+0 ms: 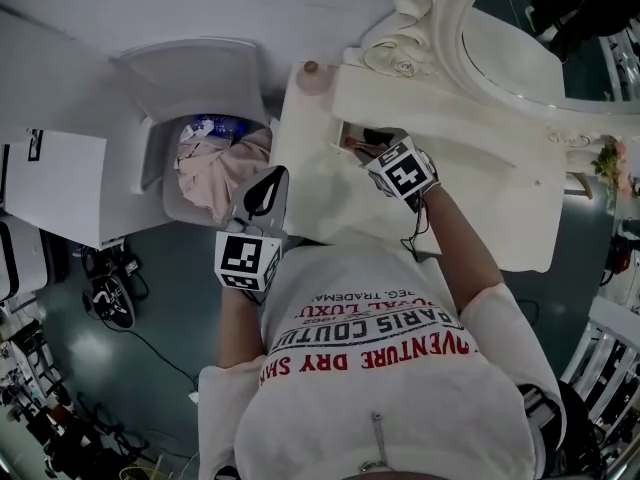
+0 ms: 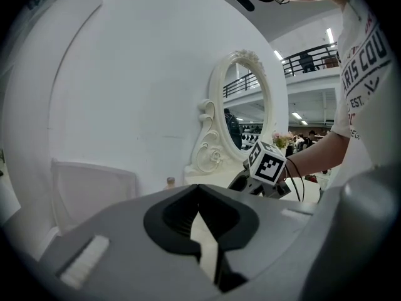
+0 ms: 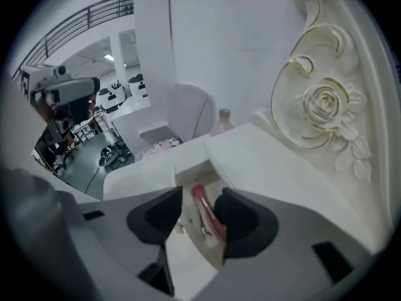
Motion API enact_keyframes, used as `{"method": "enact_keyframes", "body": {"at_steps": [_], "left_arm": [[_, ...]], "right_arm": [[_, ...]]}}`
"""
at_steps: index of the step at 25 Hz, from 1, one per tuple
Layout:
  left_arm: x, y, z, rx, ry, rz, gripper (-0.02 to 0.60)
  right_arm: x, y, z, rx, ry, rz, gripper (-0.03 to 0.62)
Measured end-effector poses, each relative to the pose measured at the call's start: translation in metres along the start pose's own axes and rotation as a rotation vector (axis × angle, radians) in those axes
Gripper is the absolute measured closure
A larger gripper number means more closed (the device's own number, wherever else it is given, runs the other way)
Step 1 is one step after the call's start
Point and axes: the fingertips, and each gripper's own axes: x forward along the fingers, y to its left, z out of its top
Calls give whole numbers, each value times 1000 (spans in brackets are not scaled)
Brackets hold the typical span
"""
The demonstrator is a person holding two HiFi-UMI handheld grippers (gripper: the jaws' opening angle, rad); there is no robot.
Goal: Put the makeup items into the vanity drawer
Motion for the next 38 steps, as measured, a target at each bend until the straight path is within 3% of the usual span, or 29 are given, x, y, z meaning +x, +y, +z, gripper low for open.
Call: {"method": "enact_keyframes", "body": {"at_steps": [7, 12, 17, 28, 38], "left_arm": [[10, -12, 10, 28, -26, -57, 571], [17, -23, 23, 45, -54, -94, 571], [24, -33, 34, 80, -74, -134, 571], [35, -28, 62, 123, -123, -165, 571], [40, -29, 73, 143, -152, -194, 571]], "right_arm": [[-24, -4, 1, 68, -83, -40, 413], [-63, -3, 23, 112, -290, -80, 416], [-103, -10, 33, 147, -423, -205, 528], [-174, -14, 36, 181, -681, -368, 583], [-191, -18, 35, 183, -757, -430, 586]]}}
